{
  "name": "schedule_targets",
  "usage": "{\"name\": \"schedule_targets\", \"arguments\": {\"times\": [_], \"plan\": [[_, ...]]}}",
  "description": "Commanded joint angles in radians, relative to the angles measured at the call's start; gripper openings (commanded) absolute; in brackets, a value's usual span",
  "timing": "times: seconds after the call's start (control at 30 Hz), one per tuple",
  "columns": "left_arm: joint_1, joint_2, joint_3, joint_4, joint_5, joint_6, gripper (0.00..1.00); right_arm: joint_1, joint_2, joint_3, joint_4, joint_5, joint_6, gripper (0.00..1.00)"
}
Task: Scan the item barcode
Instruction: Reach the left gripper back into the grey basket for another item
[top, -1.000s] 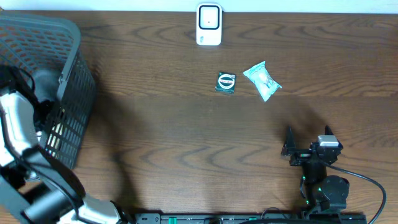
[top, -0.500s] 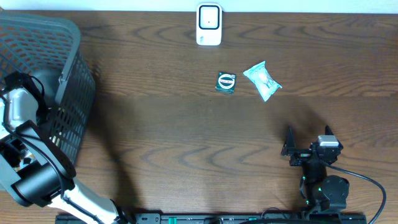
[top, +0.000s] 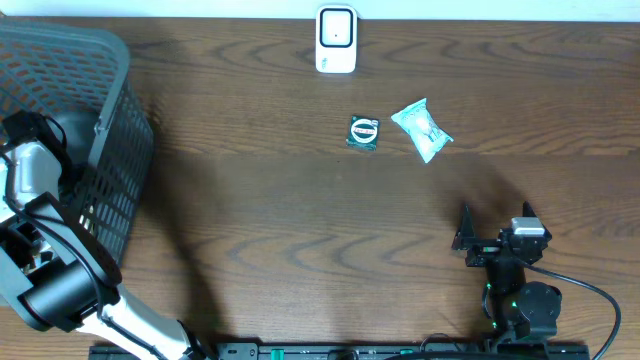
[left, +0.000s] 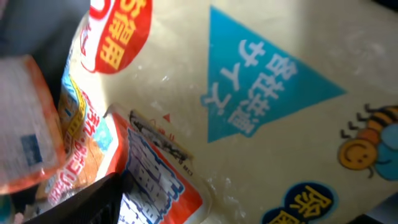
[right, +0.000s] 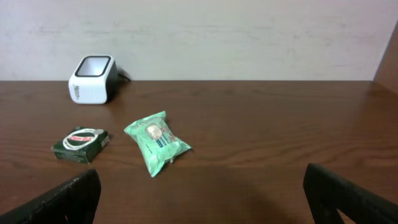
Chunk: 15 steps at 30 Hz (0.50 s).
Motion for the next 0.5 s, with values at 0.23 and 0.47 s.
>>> {"name": "schedule_targets", "arguments": {"times": [0.23,0.47], "plan": [[0.006,0.023,-0.005,0.008,0.014,-0.024,0.08,-0.008,-0.004,-0.002,-0.004,-0.002,0.010,0.99],[0.005,-0.037,0.023,-0.056,0.014,-0.107,0.07,-0.008,-0.004,-0.002,-0.004,-0.002,0.010,0.99]]}}
